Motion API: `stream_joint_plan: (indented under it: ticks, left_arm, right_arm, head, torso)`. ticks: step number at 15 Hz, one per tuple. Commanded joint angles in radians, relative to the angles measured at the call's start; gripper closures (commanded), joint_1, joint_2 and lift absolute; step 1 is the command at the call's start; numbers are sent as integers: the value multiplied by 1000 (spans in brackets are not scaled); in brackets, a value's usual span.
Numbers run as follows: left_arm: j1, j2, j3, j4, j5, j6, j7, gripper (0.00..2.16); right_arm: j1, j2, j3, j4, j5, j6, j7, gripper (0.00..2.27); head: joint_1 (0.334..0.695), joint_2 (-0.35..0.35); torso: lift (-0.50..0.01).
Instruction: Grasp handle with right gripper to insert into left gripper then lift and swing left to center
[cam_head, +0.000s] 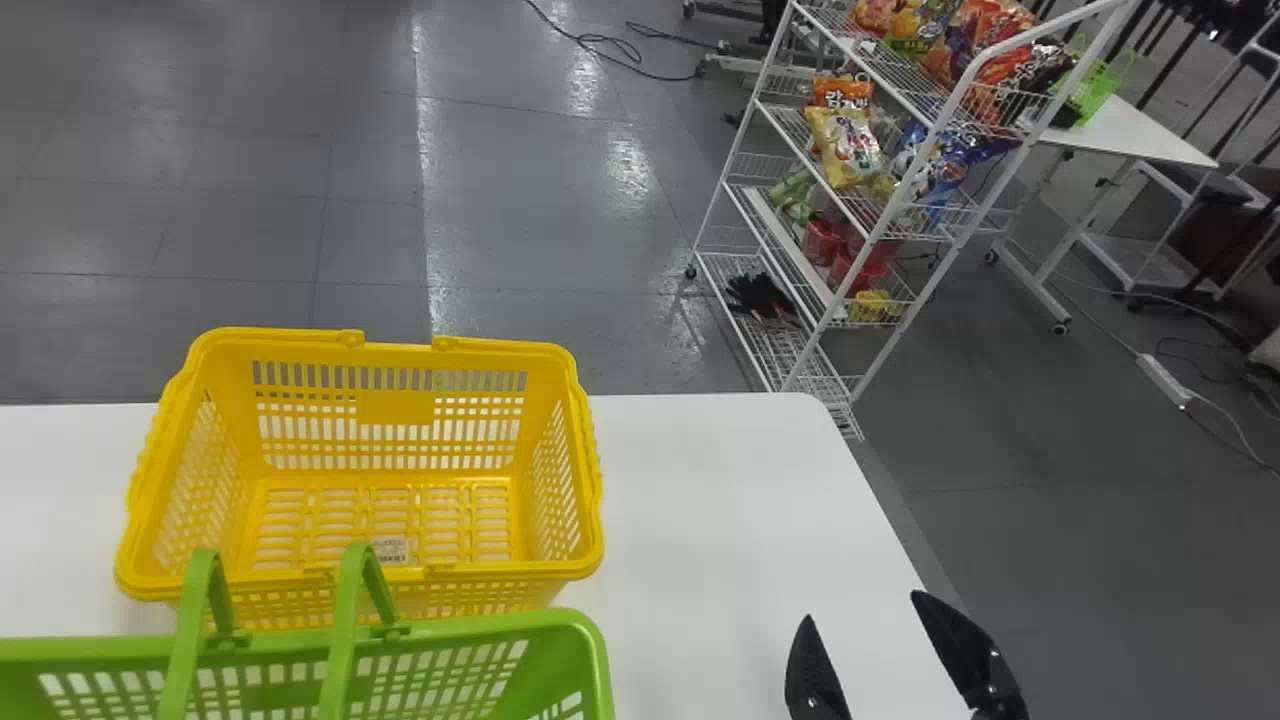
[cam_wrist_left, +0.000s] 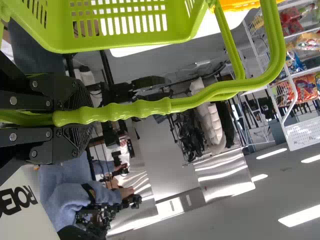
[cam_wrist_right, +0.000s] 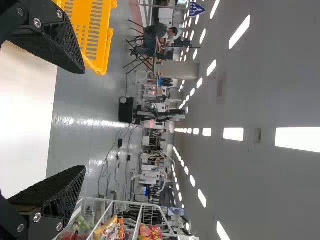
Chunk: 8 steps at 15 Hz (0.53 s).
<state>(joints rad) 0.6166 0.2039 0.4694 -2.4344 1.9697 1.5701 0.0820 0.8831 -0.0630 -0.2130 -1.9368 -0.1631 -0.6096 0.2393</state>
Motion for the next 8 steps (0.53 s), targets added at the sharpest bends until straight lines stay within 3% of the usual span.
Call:
stream_joint_plan:
  ticks: [1, 8]
  left_arm:
    - [2, -1, 0, 0, 5, 1, 1, 2138]
    - [2, -6, 0, -2, 12, 1, 12, 2138]
  right_arm:
    - [-1, 0, 1, 2, -1, -2, 0, 134]
    - [-6, 0, 3, 15, -1, -5, 2, 134]
  head:
    - [695, -350]
    - [695, -350]
  torso:
    - [-93]
    - [-93]
